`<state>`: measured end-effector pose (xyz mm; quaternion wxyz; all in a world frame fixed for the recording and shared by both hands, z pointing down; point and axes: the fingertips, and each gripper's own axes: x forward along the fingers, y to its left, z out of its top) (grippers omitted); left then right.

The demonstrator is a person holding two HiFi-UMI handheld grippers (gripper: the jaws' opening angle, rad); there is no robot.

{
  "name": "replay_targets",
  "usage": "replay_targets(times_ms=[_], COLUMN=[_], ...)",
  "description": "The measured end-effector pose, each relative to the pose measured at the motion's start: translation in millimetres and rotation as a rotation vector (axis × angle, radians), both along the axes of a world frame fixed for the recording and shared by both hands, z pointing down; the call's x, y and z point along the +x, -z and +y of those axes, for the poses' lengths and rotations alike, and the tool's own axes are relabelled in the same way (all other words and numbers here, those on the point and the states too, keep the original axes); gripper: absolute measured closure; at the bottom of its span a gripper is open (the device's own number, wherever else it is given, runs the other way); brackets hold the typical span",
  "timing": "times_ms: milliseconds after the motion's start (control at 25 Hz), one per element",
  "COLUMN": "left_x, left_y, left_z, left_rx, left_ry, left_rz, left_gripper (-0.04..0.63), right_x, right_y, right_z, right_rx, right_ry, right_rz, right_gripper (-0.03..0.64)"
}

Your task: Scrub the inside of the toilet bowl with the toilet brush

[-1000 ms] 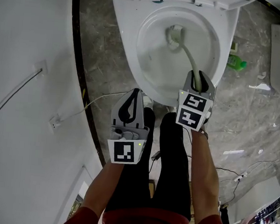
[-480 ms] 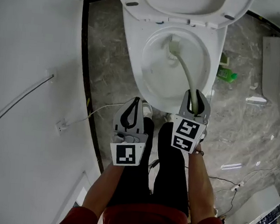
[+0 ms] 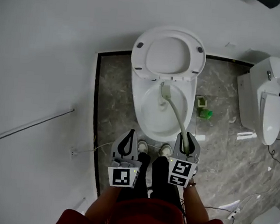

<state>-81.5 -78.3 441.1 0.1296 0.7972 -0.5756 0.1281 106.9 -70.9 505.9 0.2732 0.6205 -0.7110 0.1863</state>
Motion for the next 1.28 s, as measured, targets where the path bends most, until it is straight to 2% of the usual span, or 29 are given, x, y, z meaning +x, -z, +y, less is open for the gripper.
replay_targets(times_ms=[120,320,480,1000,1120,1280], left_x=[-2.2,-2.4,-5.8,-18.8,-19.2,-25.2], left_y=[51.9,123.5,175.5,269.2,280.9,278.9], left_z=[-6.4,-10.2,-18.9,-43.9,-46.5,-42.9], left_rx=[0.044,0.126,0.185,0.355,0.401,0.433], left_ry=[-0.004,0.004,0.005,0.006,-0.004,0.010], left_rz=[0.002,0.046,0.028,0.006,0.003,-0.007], left_gripper=[0.591,0.591,0.591,0.591,0.591,0.591], right_x=[-0.1,2.4,8.8,51.0,53.4,50.4], right_y=[50.4,124.2,181.0,315.6,332.2,337.2], right_z=[1.9,5.1,-0.4,-26.9,-30.7,-30.6], right_rx=[0.051,0.143,0.232,0.554,0.624,0.665], right_ry=[0.011,0.022,0.007,-0.104,-0.113,-0.100], right_rz=[-0.011,-0.023,-0.035,0.012,0.021,0.034], right_gripper=[0.508,0.508,0.508,0.508,0.506,0.506])
